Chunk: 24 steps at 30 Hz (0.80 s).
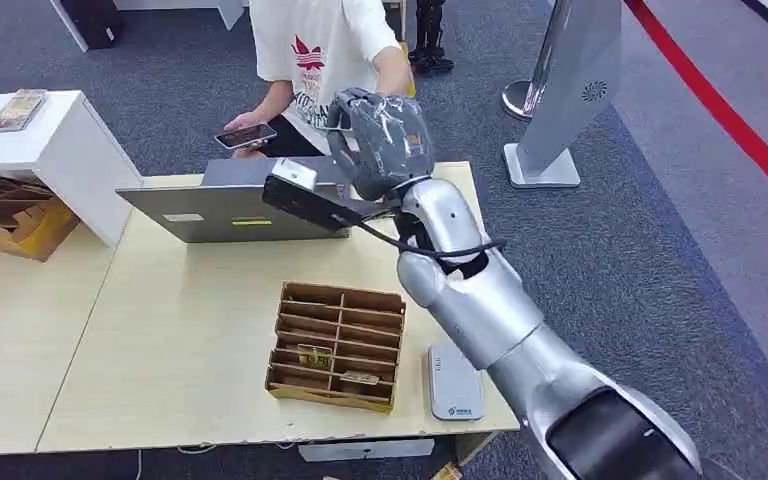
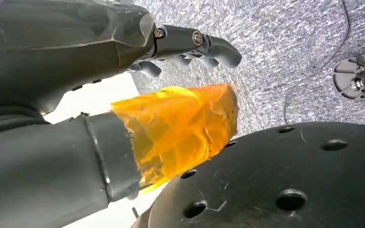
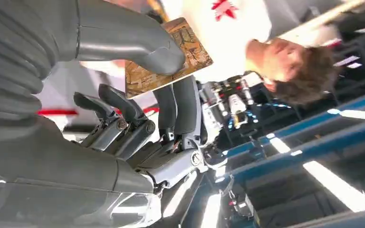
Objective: Pass the card to the sensor for recognition and then transmit it.
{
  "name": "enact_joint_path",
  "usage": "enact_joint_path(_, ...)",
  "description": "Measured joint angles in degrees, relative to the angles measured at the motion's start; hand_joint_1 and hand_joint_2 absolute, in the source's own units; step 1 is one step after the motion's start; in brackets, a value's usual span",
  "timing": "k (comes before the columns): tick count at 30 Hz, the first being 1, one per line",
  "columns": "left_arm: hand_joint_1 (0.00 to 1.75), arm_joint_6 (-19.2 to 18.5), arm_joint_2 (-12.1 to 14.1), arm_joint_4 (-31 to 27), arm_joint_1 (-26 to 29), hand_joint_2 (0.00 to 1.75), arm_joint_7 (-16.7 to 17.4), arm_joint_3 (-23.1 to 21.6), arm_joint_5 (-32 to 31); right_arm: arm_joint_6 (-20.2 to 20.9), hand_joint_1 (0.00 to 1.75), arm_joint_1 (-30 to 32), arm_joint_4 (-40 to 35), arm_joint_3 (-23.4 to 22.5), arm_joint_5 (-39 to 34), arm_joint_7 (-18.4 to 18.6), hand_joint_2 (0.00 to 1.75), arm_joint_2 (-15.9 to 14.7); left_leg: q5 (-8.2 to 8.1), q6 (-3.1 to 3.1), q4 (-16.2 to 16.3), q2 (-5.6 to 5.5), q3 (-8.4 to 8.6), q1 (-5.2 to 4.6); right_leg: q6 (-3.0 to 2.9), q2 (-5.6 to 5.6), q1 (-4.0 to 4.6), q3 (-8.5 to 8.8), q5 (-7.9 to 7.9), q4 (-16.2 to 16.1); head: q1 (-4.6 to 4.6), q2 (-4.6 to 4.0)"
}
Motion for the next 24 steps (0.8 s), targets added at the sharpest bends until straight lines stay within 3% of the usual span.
enact_joint_path(4, 0.00, -0.20, 0.13, -0.15, -0.30, 0.00, 0.18, -0.63, -0.48, -0.07, 1.75, -2.87, 5.42, 1.68, 5.33, 1.42, 1.75, 0.52, 0.00, 0.00, 0.00, -0.01, 0.00, 0.00, 0.00, 0.00, 0.00, 0.00, 0.00, 0.00, 0.04, 0.00)
enact_joint_path(5, 0.00, -0.26, 0.13, -0.17, -0.36, 0.00, 0.28, -0.79, -0.50, -0.09, 1.52, -3.48, 6.68, 2.12, 6.38, 1.84, 1.75, 0.68, 0.00, 0.00, 0.00, -0.01, 0.00, 0.00, 0.00, -0.01, 0.00, 0.00, 0.00, 0.00, 0.00, 0.00)
enact_joint_path(6, 0.00, -0.31, 0.15, -0.20, -0.38, 0.00, 0.37, -0.96, -0.50, -0.07, 1.52, -3.88, 7.75, 2.49, 6.95, 2.12, 1.75, 0.79, 0.00, 0.00, 0.00, -0.01, 0.00, 0.00, 0.00, -0.01, 0.00, 0.00, 0.00, 0.00, 0.02, 0.00)
enact_joint_path(7, 0.00, -0.35, 0.15, -0.20, -0.38, 0.00, 0.42, -1.09, -0.50, 0.04, 0.51, -4.30, 8.80, 2.80, 7.27, 2.38, 1.75, 0.87, 0.00, 0.00, 0.00, -0.01, 0.00, 0.00, 0.00, -0.01, 0.00, 0.00, 0.00, 0.00, 0.02, 0.00)
enact_joint_path(8, 0.00, -0.44, 0.15, -0.22, -0.38, 0.00, 0.42, -1.24, -0.50, 0.30, 0.00, -4.67, 9.86, 3.01, 7.47, 2.45, 1.75, 1.05, 0.00, 0.00, 0.00, -0.01, 0.00, 0.00, 0.00, 0.00, 0.00, 0.00, 0.00, 0.00, 0.02, 0.00)
enact_joint_path(9, 0.00, -0.46, 0.15, -0.22, -0.38, 0.00, 0.44, -1.42, -0.50, 0.48, 0.00, -4.90, 10.76, 3.14, 7.60, 2.53, 1.75, 1.20, 0.00, 0.00, 0.00, 0.00, 0.00, 0.00, 0.00, 0.01, 0.00, 0.00, 0.00, 0.00, 0.02, 0.00)
enact_joint_path(10, 0.00, -0.48, 0.15, -0.22, -0.38, 0.00, 0.44, -1.53, -0.48, 0.87, 0.00, -5.07, 11.51, 3.25, 7.50, 2.66, 0.00, 1.35, 0.00, 0.00, 0.00, 0.00, 0.00, 0.00, 0.00, 0.01, 0.00, 0.00, 0.00, 0.00, 0.02, 0.00)
enact_joint_path(17, 0.00, -0.48, 0.15, -0.22, -0.29, 0.00, 0.35, -1.68, 0.74, 7.06, 0.00, -4.96, 14.59, 3.06, 0.34, -0.71, 0.00, 3.06, 0.00, 0.00, 0.00, 0.00, 0.00, 0.01, 0.00, 0.01, 0.01, -0.02, 0.00, 0.00, 0.02, 0.00)
enact_joint_path(19, 0.00, -0.48, 0.15, -0.22, -0.21, 0.00, 0.07, -1.68, 1.92, 10.98, 0.00, -3.31, 13.53, 1.86, -7.14, -4.88, 0.00, 3.95, -0.01, 0.00, -0.01, 0.01, 0.00, 0.01, 0.00, 0.03, 0.01, -0.02, -0.01, 0.00, 0.00, 0.00)
enact_joint_path(21, 0.00, -0.46, 0.13, -0.22, -0.14, 0.00, -0.39, -1.66, 3.48, 17.67, 0.00, 0.38, 9.60, 1.24, -17.67, -8.42, 0.00, 4.70, -0.02, -0.02, -0.01, 0.02, 0.00, 0.02, -0.02, 0.04, 0.02, -0.04, -0.03, 0.00, 0.00, 0.00)
enact_joint_path(22, 0.00, -0.46, 0.15, -0.22, -0.10, 0.00, -0.63, -1.64, 4.02, 20.23, 0.00, 2.66, 6.87, 1.31, -22.14, -8.70, 0.00, 4.98, -0.03, -0.02, -0.01, 0.02, -0.01, 0.02, -0.02, 0.04, 0.02, -0.06, -0.05, 0.00, 0.00, 0.00)
enact_joint_path(24, 0.00, -0.46, 0.13, -0.22, 0.02, 0.00, -0.70, -1.62, 4.53, 21.16, 0.00, 5.96, 2.39, 1.86, -26.48, -8.13, 0.00, 5.20, -0.03, -0.01, -0.01, -0.05, -0.06, 0.02, -0.01, -0.06, 0.02, -0.07, -0.09, 0.00, 0.02, 0.00)
